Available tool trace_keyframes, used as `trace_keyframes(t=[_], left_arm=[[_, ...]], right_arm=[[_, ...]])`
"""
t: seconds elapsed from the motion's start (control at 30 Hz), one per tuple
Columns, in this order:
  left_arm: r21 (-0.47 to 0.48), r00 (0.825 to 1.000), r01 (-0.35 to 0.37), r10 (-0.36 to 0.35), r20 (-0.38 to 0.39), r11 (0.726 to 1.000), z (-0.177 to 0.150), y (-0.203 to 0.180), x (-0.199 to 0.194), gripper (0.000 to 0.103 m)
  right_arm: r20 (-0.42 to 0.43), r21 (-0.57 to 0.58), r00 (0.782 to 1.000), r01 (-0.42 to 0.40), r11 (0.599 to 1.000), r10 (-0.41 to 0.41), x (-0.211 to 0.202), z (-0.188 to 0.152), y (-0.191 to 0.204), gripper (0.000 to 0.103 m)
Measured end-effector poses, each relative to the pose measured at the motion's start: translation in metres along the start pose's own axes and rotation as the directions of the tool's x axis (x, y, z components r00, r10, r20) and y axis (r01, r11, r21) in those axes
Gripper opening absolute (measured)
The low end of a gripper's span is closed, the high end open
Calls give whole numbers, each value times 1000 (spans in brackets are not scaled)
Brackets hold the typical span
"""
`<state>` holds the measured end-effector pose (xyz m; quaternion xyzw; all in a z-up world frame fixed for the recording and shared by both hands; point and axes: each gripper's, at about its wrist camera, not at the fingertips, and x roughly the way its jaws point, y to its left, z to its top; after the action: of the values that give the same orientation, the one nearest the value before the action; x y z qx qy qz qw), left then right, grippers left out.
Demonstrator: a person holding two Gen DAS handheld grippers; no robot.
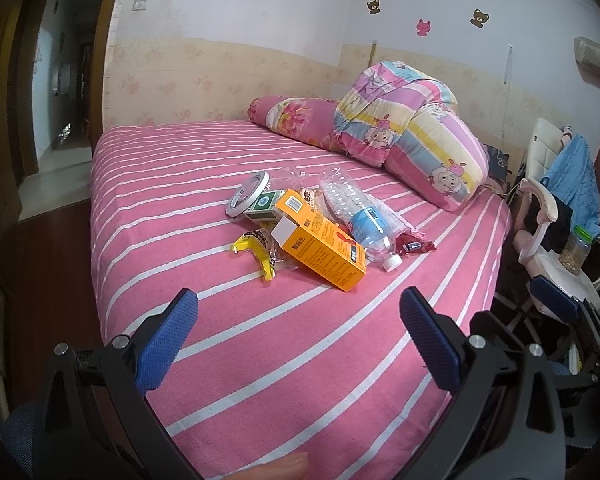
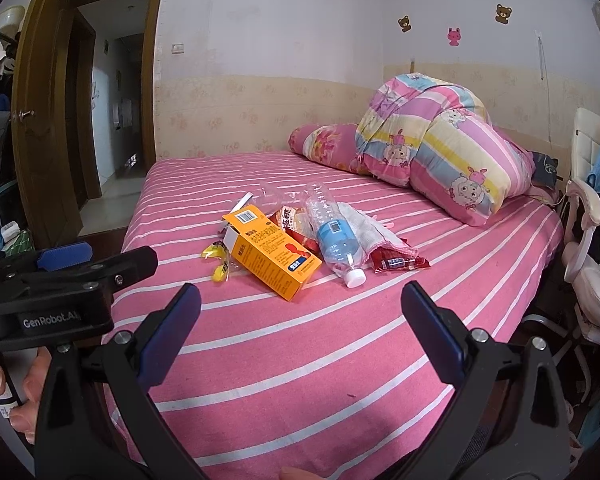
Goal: Collect trash
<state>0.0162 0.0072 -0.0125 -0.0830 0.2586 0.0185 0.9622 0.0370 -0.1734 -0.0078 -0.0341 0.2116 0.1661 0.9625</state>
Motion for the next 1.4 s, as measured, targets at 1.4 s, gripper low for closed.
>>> trace_keyframes(t=[1.4], left_arm=[[-3,1000,-6,6,6,1000,-1,2,-2,98]], right_arm=[[6,-3,1000,4,1000,-4,-2,2,1,99]])
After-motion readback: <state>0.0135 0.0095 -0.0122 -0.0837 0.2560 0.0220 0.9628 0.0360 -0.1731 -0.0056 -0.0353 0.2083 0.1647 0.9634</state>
